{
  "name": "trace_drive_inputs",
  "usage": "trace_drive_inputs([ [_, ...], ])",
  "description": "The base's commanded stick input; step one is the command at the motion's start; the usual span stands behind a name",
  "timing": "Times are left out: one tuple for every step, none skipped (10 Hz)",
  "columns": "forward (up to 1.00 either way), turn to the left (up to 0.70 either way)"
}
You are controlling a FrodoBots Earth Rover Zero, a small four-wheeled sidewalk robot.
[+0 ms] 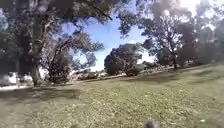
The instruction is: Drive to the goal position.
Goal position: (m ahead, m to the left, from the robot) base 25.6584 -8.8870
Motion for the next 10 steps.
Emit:
trace_drive_inputs([
  [0.7, 0.0],
  [0.7, 0.0],
  [0.7, 0.0],
  [0.7, 0.0],
  [0.7, 0.0],
  [0.7, 0.0],
  [0.7, 0.0],
  [0.7, 0.0],
  [0.7, 0.0],
  [0.7, 0.0],
])
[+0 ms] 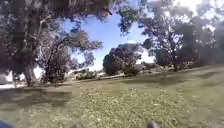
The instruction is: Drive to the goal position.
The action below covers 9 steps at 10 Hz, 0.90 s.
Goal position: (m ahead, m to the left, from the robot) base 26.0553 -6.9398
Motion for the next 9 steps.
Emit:
trace_drive_inputs([
  [0.7, 0.0],
  [0.7, 0.0],
  [0.7, 0.0],
  [0.7, 0.0],
  [0.7, 0.0],
  [0.7, 0.0],
  [0.7, 0.0],
  [0.7, 0.0],
  [0.7, 0.0],
])
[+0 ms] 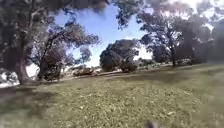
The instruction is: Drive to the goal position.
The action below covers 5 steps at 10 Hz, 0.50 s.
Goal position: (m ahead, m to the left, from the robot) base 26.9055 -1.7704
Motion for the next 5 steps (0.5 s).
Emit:
trace_drive_inputs([
  [0.7, 0.0],
  [0.7, 0.0],
  [0.7, 0.0],
  [0.7, 0.0],
  [0.7, 0.0],
])
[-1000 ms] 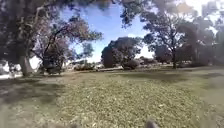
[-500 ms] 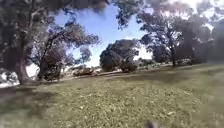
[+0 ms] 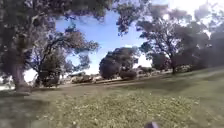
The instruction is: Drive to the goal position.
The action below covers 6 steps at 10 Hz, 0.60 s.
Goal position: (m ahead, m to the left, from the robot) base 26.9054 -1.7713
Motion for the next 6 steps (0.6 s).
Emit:
trace_drive_inputs([
  [0.7, 0.0],
  [0.7, 0.0],
  [0.7, 0.0],
  [0.7, 0.0],
  [0.7, 0.0],
  [0.7, 0.0],
])
